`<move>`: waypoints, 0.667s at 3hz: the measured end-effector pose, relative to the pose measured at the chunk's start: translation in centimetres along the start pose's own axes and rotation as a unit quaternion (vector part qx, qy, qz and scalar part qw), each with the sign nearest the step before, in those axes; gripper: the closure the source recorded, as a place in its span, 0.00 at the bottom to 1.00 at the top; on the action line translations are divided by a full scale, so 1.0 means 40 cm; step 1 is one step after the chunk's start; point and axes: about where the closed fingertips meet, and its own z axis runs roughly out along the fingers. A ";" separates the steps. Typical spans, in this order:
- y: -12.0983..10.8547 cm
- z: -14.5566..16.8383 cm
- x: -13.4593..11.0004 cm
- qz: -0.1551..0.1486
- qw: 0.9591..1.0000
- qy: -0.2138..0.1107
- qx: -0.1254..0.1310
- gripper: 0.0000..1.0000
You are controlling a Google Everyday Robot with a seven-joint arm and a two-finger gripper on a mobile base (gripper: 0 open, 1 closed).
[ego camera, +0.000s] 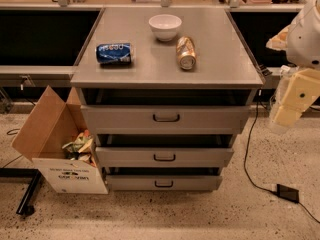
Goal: Open top drawer
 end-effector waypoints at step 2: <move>0.000 0.012 0.000 -0.008 1.000 0.005 -0.001 0.00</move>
Offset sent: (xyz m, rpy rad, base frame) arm 0.0022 -0.0002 -0.0160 -0.0320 0.0321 0.0310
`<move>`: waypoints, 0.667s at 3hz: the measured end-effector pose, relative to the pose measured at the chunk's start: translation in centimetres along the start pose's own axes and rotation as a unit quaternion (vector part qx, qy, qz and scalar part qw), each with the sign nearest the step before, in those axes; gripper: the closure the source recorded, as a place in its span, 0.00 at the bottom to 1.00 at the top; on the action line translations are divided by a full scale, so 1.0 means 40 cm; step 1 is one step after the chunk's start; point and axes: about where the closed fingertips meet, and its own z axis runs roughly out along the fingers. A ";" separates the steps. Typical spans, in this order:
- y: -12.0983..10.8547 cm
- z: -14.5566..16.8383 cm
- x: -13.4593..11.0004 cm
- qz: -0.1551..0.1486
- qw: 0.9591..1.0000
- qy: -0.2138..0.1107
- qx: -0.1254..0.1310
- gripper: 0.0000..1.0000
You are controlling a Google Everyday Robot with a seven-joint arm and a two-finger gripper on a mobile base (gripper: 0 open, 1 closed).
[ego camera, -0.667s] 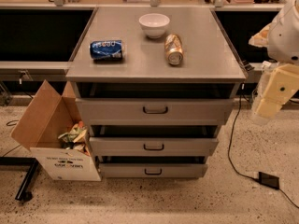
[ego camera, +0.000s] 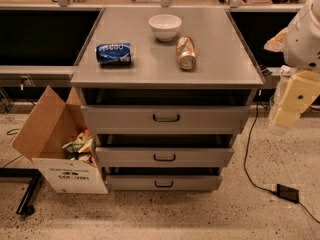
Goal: Open top drawer
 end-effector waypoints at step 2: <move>0.101 0.324 0.041 -0.088 0.990 0.029 -0.108 0.00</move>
Offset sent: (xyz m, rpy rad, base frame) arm -0.0086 0.0102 -0.1971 -0.0955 0.2990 0.2892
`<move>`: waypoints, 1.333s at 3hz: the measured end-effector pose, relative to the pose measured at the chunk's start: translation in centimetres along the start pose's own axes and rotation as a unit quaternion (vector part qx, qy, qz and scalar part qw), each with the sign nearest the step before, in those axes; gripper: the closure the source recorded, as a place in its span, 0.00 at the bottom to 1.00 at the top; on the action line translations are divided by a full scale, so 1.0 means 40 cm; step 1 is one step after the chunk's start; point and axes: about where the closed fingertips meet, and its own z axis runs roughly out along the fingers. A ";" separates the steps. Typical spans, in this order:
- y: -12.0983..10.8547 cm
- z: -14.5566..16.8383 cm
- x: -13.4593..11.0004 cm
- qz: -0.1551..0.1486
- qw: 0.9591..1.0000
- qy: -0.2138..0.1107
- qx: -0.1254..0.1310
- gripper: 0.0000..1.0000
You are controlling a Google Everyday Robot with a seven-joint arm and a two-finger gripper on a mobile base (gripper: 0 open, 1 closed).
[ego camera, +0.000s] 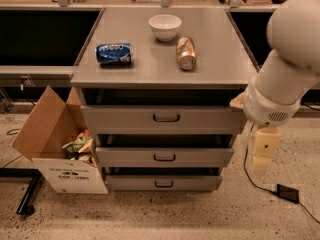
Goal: Open top drawer
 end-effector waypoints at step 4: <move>-0.138 0.173 0.022 -0.049 0.998 -0.016 0.047 0.00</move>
Offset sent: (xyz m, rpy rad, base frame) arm -0.0032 0.0057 -0.0446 -0.0067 0.0626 0.0496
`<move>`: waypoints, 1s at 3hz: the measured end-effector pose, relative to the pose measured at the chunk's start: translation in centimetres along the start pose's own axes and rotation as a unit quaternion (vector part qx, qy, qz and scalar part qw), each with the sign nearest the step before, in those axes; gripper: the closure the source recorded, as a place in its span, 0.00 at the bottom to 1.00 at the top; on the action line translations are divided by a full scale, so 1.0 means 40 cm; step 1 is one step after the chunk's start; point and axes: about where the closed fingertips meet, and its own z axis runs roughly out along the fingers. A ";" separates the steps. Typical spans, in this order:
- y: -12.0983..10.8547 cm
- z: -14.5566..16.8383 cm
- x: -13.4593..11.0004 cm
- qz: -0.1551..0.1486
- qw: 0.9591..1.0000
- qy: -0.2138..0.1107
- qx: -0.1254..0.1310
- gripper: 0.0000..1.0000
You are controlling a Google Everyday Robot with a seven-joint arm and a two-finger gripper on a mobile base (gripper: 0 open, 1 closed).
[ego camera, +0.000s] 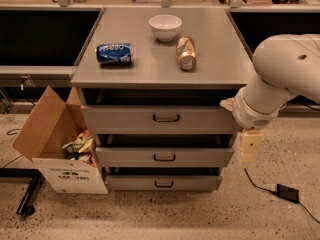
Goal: Open top drawer
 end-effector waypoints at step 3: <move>-0.158 0.172 0.027 0.012 1.000 0.020 0.003 0.00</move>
Offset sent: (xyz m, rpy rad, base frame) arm 0.0755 0.0000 -0.0554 -0.0508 -0.0179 -0.0144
